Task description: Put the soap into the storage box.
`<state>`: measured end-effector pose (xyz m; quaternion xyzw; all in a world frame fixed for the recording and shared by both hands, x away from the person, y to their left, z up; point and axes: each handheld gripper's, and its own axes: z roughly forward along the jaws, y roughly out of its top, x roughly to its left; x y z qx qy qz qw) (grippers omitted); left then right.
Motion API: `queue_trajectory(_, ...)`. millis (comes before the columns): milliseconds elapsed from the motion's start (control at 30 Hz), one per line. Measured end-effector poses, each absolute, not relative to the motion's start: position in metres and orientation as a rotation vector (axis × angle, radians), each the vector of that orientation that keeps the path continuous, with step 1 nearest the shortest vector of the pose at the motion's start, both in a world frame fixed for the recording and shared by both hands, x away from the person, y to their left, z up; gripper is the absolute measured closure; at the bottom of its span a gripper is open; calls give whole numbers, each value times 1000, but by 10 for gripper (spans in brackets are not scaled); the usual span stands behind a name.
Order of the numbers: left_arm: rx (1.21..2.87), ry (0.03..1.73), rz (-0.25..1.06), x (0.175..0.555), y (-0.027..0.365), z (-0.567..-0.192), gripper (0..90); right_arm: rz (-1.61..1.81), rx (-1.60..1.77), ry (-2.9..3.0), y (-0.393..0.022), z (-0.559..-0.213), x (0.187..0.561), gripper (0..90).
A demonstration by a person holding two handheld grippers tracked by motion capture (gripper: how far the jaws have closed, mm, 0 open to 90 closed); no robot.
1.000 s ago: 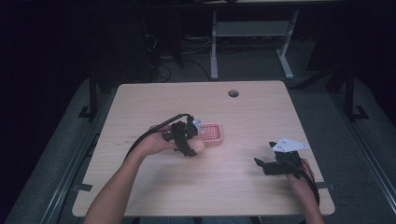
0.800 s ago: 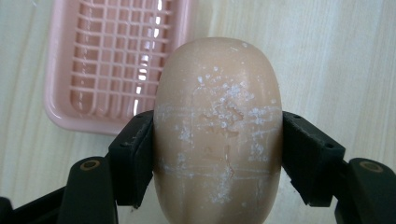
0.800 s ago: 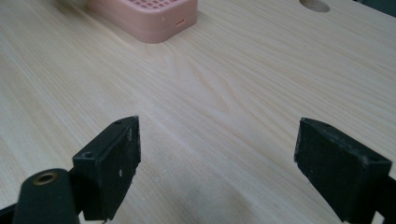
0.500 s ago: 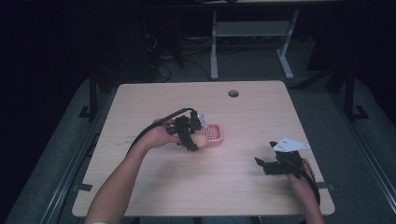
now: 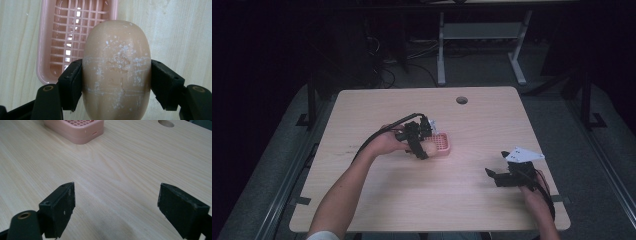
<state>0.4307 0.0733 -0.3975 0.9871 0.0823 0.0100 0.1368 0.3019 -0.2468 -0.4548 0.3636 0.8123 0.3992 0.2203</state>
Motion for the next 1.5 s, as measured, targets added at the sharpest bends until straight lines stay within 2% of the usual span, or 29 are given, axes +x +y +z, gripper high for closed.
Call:
queue_trajectory(633,2860,248,56,453,63,-393,322,1111,1010,2248,-246,-456,303,139)
queue_trajectory(1500,2859,281,2,477,45,-410,322,1109,1012,2248,-248,-457,304,139)
